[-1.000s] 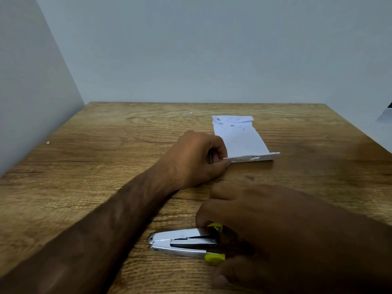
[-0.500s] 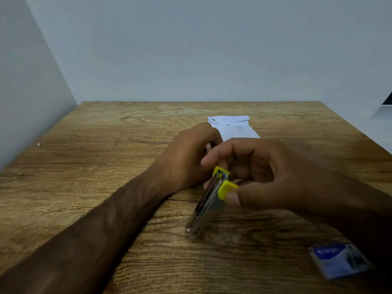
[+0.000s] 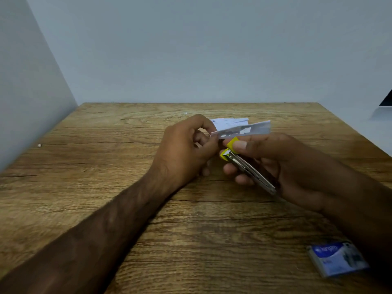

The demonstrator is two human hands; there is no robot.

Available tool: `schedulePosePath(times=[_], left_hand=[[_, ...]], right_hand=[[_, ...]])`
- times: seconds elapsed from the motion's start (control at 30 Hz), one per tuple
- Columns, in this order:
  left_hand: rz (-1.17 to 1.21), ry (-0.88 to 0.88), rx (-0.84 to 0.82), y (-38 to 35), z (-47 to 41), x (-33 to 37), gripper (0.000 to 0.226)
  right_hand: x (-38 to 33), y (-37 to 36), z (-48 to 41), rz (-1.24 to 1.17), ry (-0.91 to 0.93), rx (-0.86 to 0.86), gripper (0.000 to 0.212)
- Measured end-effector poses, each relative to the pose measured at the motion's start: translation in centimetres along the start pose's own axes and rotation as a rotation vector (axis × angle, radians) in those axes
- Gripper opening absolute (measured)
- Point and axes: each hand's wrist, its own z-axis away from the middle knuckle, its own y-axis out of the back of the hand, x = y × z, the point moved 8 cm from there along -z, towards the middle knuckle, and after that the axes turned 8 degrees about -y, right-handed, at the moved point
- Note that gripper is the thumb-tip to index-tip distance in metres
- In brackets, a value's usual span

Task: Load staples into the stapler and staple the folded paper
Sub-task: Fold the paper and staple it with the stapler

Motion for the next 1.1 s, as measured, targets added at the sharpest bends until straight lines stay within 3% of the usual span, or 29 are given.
schedulePosePath(times=[0.17, 0.33, 0.43, 0.53, 0.63, 0.73, 0.9, 1.1], left_hand=[[0.284, 0.186, -0.014, -0.6, 0.4, -0.9, 0.006], [0.468, 0.346, 0.025, -1.1, 0.6, -1.5, 0.016], [0.539, 0.395, 0.056, -1.2, 0.8, -1.8, 0.011], [0.619, 0.476, 0.088, -1.2, 0.8, -2.2, 0.024], [0.649, 0.544, 0.095, -1.2, 1.0, -2.6, 0.034], [0.644, 0.575, 0.117, -1.2, 1.1, -2.8, 0.033], [0.655, 0.611, 0.107, -1.4, 1.3, -2.8, 0.026], [0.711, 0.604, 0.041, -2.1, 1.4, -2.3, 0.026]], right_hand=[[0.9, 0.6, 0.1, 0.005, -0.107, 0.09, 0.042], [0.9, 0.8, 0.0, -0.004, -0.113, 0.122, 0.022], [0.8, 0.8, 0.0, -0.006, -0.09, 0.104, 0.02], [0.8, 0.8, 0.0, 0.042, -0.091, 0.085, 0.021], [0.7, 0.5, 0.0, 0.121, -0.041, 0.079, 0.022], [0.4, 0.6, -0.2, 0.129, 0.02, 0.099, 0.048], [0.2, 0.8, -0.3, 0.182, 0.087, 0.148, 0.025], [0.5, 0.1, 0.1, 0.354, 0.055, 0.133, 0.028]])
